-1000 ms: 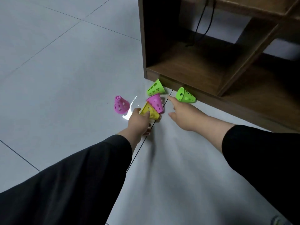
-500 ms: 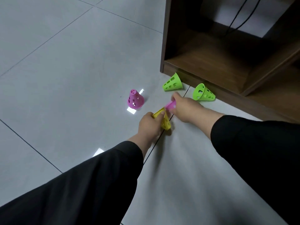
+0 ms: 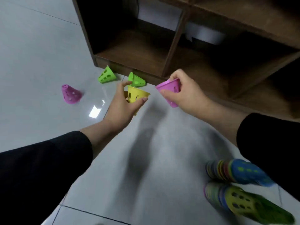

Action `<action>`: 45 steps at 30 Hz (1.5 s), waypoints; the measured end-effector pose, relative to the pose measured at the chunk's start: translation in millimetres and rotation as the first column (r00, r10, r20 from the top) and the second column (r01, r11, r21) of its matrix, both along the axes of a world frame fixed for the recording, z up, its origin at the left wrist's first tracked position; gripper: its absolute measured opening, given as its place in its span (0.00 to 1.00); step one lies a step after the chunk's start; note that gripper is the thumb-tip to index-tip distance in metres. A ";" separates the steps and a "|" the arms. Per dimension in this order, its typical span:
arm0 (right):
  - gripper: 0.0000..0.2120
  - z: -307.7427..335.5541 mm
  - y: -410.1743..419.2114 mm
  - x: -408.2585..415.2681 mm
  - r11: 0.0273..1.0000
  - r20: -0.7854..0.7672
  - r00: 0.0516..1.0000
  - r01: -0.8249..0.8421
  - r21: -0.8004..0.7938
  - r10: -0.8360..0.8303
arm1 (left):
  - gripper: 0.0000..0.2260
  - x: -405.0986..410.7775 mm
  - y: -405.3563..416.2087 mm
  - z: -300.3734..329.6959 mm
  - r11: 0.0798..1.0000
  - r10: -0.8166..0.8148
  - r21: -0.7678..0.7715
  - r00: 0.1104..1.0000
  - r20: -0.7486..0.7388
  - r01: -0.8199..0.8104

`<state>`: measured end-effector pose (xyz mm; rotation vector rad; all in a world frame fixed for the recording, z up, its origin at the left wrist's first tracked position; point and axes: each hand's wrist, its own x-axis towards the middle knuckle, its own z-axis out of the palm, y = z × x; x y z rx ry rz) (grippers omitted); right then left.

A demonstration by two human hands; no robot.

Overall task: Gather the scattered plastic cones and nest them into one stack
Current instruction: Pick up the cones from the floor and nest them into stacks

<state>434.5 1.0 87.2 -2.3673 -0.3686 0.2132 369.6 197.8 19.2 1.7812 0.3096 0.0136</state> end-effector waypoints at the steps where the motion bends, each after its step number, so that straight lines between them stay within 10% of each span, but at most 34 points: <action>1: 0.17 21.9 -26.7 -8.4 1.000 0.026 1.000 0.015 0.007 -0.016 | 0.29 -4.8 -21.3 14.5 0.998 -0.054 -0.007 0.998 0.025 0.055; 11: 0.36 119.0 -260.7 -180.2 0.892 -0.151 0.985 0.010 -0.453 -0.087 | 0.29 -105.6 -195.2 93.5 0.699 -0.675 0.358 0.736 0.046 0.619; 24: 0.22 30.5 -310.1 -252.7 0.760 -0.190 0.977 -0.197 -0.619 0.098 | 0.23 -146.6 -278.9 75.4 0.137 -0.830 0.753 0.490 -0.267 0.643; 32: 0.26 7.6 -306.3 -245.4 0.831 -0.220 0.969 -0.211 -0.515 0.110 | 0.27 -145.7 -261.5 45.8 0.435 -0.761 0.528 0.611 -0.218 0.730; 38: 0.11 35.9 -251.8 -201.5 0.899 -0.070 0.987 -0.161 -0.407 0.146 | 0.22 -118.4 -158.2 29.8 0.584 -0.526 0.603 0.819 -0.229 0.544; 45: 0.19 23.9 -112.1 -122.9 0.762 -0.060 0.895 -0.410 -0.501 0.442 | 0.21 -88.1 8.4 11.6 0.657 -0.100 0.711 0.964 -0.248 0.251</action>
